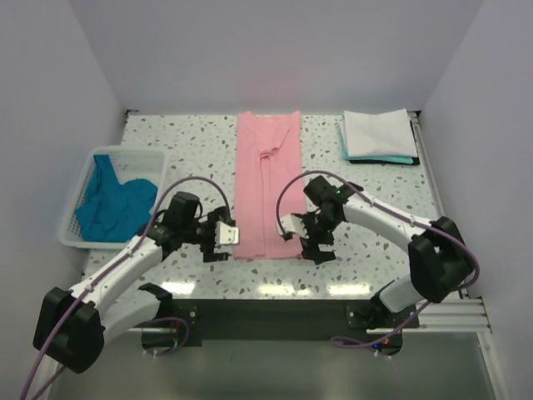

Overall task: Fold and stack the t-shirts
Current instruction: Fold the tshirt

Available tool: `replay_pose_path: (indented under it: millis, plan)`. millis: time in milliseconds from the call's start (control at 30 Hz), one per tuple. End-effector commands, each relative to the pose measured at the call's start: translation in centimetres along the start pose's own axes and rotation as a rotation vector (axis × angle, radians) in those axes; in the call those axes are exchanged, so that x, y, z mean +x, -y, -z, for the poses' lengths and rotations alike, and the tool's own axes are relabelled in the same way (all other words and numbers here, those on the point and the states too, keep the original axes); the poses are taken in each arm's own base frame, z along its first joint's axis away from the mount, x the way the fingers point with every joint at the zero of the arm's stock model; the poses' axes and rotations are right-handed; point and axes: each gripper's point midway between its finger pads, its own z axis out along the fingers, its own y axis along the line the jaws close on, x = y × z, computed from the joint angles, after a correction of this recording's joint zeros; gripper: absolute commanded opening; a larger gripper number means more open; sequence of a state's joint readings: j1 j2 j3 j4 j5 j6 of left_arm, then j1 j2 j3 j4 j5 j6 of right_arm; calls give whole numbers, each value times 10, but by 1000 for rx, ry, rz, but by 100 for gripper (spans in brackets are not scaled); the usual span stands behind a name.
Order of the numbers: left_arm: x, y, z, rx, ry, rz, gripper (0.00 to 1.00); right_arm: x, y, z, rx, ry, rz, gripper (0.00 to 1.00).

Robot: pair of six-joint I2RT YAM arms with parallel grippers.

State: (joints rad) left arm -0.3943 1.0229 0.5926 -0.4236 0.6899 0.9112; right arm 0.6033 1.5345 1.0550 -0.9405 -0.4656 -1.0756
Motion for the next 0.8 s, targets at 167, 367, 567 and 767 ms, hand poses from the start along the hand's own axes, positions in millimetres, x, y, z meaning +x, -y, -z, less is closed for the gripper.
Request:
replay_pose_path:
  millis: [167, 367, 567, 767]
  plan:
    - [21, 28, -38, 24, -46, -213, 82, -27, 9, -21, 156, 113, 258, 60]
    - [23, 44, -57, 86, -61, -180, 59, -4, 5, -38, 146, 58, 308, 47]
    - [24, 48, -65, 89, -71, -172, 53, 2, 7, -47, 157, 46, 302, 46]
    - [35, 54, -67, 125, -118, -180, 44, 9, 8, -55, 154, 31, 312, 43]
